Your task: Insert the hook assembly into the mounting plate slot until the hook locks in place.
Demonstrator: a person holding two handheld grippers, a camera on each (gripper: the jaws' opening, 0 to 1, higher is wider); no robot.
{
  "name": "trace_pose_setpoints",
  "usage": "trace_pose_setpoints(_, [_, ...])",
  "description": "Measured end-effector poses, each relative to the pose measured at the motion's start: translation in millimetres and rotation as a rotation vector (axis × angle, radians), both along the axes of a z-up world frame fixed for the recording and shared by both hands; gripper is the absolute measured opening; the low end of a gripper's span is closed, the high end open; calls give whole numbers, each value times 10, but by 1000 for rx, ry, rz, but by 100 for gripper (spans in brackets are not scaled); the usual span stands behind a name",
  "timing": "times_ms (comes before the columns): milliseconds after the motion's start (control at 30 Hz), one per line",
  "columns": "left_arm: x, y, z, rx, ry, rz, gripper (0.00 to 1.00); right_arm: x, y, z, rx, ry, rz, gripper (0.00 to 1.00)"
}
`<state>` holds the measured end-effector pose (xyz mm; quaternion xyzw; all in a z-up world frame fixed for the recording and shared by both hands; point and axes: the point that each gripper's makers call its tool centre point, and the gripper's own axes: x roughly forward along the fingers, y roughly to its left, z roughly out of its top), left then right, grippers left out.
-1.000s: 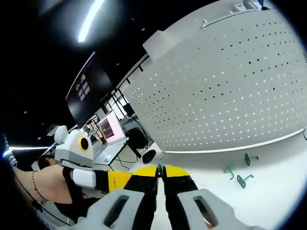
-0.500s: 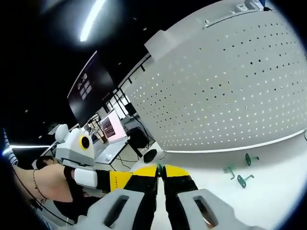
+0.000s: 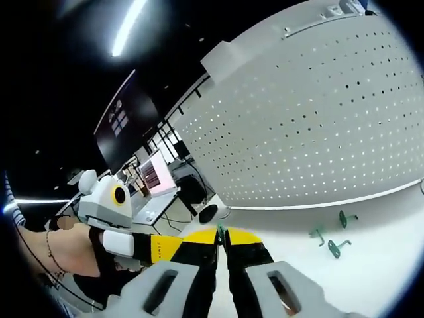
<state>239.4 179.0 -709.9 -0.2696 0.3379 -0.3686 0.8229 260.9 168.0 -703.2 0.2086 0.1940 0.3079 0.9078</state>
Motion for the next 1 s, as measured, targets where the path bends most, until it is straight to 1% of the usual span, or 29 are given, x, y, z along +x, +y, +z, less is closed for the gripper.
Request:
trace_pose_setpoints(200, [-6, 1, 1, 15, -1, -14, 1, -4, 6, -9, 4, 9, 15, 1])
trace_pose_setpoints(367, [-3, 10, -1, 39, -7, -21, 1, -7, 19, -17, -5, 14, 31, 2])
trace_pose_setpoints(533, [12, 35, -2, 66, -17, -21, 1, -12, 34, -10, -26, 5, 43, 3])
trace_pose_setpoints(833, [40, 53, -36, 138, -45, -24, 1, -17, 24, 36, -41, -11, 48, 3])
trace_pose_setpoints(933, [36, 61, -69, 179, -60, -32, 1, -17, 13, 59, -47, -12, 46, 4])
trace_pose_setpoints(1000, [59, 91, -87, 208, -76, -23, 1, -23, -7, 98, -54, -17, 45, 4])
